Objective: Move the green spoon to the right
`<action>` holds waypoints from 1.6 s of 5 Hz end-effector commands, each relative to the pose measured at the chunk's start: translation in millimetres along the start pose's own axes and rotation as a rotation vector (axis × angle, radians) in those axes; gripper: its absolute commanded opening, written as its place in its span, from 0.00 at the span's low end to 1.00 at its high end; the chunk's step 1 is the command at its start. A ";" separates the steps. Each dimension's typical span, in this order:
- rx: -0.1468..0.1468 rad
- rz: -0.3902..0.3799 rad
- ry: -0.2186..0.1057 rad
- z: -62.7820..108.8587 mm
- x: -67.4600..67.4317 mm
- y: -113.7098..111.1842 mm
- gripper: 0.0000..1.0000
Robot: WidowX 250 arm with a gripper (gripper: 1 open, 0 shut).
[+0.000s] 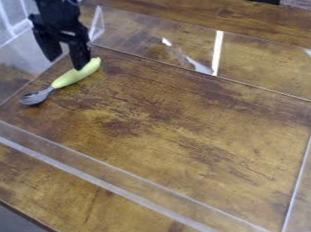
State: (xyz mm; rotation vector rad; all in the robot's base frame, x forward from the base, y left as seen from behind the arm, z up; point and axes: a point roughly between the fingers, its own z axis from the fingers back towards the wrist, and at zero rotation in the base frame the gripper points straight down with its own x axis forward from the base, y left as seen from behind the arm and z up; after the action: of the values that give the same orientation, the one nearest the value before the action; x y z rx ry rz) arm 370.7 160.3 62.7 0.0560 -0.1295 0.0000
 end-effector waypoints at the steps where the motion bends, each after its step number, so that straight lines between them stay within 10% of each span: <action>1: 0.021 0.019 -0.070 10.2 14.8 9.9 1.00; 8: -0.002 0.171 -0.058 -16.0 -3.0 5.9 1.00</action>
State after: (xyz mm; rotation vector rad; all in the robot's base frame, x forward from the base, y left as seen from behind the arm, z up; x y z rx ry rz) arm 367.2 165.1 27.7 0.0231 -0.1488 0.1705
